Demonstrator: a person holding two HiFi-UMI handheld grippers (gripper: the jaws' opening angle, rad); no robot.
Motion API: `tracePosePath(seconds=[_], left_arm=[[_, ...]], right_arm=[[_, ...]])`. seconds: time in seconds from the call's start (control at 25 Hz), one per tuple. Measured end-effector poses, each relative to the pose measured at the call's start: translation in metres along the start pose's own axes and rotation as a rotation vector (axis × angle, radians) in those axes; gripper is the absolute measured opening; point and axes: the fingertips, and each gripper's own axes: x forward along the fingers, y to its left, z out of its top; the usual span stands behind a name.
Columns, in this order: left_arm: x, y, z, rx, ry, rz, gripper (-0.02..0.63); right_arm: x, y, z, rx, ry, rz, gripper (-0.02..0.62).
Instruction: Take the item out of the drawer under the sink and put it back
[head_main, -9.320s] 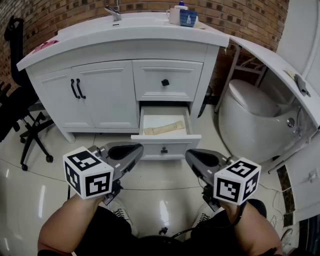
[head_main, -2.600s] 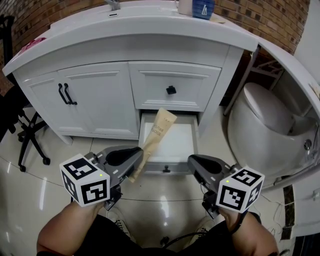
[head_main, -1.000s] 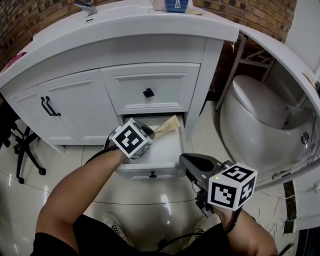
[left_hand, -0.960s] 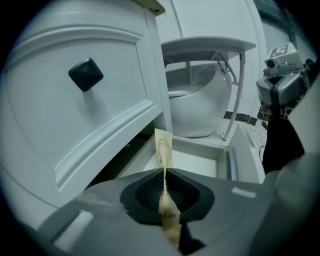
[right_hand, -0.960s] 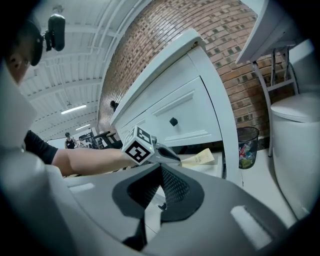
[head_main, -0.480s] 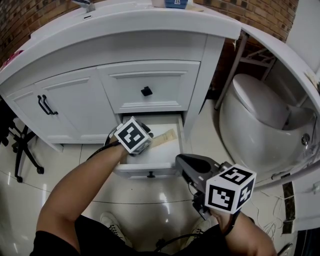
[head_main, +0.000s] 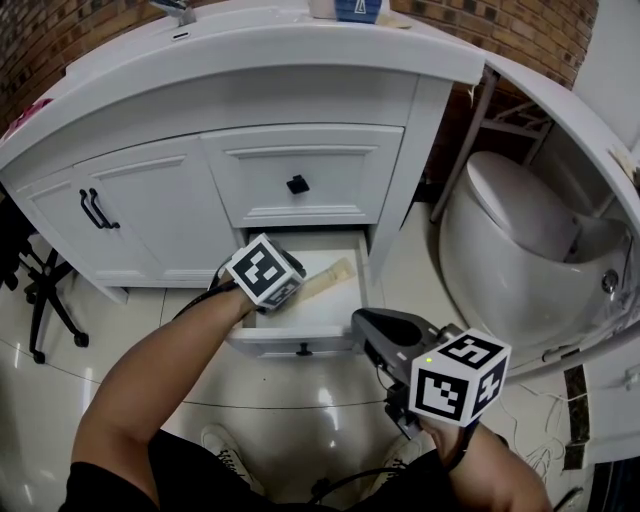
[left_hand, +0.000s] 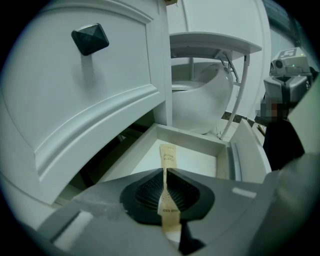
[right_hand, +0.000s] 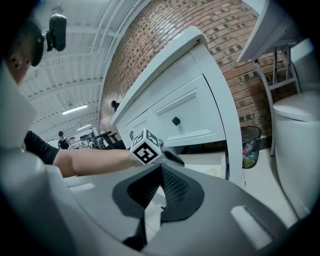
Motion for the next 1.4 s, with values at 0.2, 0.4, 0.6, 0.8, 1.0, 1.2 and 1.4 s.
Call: tracePosePath(seconds=[0.2, 0.4, 0.6, 0.8, 1.0, 1.2, 1.4], left_arm=[[-0.013, 0.007, 0.011, -0.035, -0.063, 0.028, 0.008], [-0.038, 0.011, 0.023, -0.115, -0.171, 0.059, 0.006], [-0.080, 0.006, 0.033, -0.148, -0.310, 0.090, 0.006], [-0.146, -0.008, 0.037, -0.210, -0.486, 0.104, 0.006], [-0.186, -0.040, 0.013, -0.259, -0.543, 0.061, 0.006], [-0.209, -0.081, -0.003, -0.335, -0.566, -0.022, 0.006], [-0.228, -0.103, -0.001, -0.351, -0.636, -0.014, 0.006]], right_arm=[[-0.001, 0.000, -0.001, -0.002, 0.000, -0.001, 0.005], [-0.003, 0.001, 0.000, -0.009, -0.004, -0.007, 0.006], [-0.003, -0.002, -0.005, -0.020, 0.010, -0.028, 0.005], [-0.009, 0.003, -0.001, -0.017, -0.018, -0.020, 0.005], [-0.017, 0.015, 0.009, 0.012, -0.083, 0.019, 0.005], [-0.023, 0.033, 0.012, -0.013, -0.097, 0.053, 0.005], [-0.028, 0.043, 0.018, -0.057, -0.112, 0.059, 0.005]])
